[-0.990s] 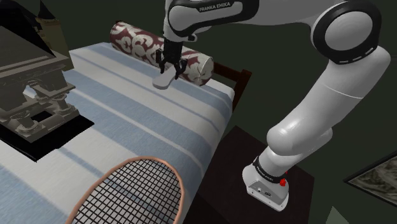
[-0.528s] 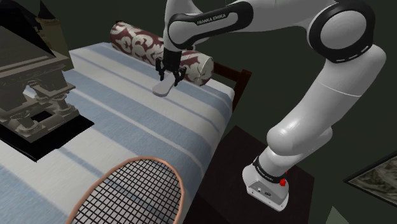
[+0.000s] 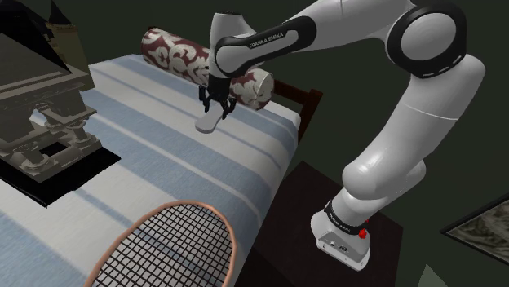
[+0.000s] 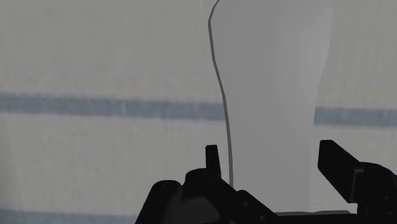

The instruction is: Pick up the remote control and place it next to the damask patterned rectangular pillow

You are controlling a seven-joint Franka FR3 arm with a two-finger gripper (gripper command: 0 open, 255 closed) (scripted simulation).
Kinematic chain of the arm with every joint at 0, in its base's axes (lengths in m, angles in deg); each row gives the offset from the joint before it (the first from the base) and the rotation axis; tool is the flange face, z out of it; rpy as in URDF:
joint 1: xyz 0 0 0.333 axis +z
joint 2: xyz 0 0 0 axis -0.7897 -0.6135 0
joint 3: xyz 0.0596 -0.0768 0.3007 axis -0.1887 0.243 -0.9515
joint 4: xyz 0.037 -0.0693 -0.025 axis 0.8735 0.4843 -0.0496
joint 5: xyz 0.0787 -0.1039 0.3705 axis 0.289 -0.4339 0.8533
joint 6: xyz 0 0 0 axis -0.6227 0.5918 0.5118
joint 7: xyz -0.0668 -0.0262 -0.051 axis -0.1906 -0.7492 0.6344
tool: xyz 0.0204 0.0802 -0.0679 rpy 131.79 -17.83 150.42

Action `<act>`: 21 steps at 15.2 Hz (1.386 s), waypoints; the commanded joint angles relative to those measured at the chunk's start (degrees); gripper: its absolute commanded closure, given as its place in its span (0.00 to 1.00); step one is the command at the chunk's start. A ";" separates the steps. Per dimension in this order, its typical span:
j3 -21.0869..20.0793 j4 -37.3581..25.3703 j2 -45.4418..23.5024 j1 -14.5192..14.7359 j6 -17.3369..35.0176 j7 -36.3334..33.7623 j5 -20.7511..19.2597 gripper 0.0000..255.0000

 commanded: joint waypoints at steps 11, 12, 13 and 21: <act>0.57 1.86 -2.56 0.56 3.94 -1.42 -2.12 1.00; 0.57 1.86 -2.56 0.56 3.94 -1.42 -2.12 1.00; 0.57 1.86 -2.56 0.56 3.94 -1.42 -2.12 1.00; 0.00 0.43 -0.15 -0.04 0.59 -0.09 -0.16 0.00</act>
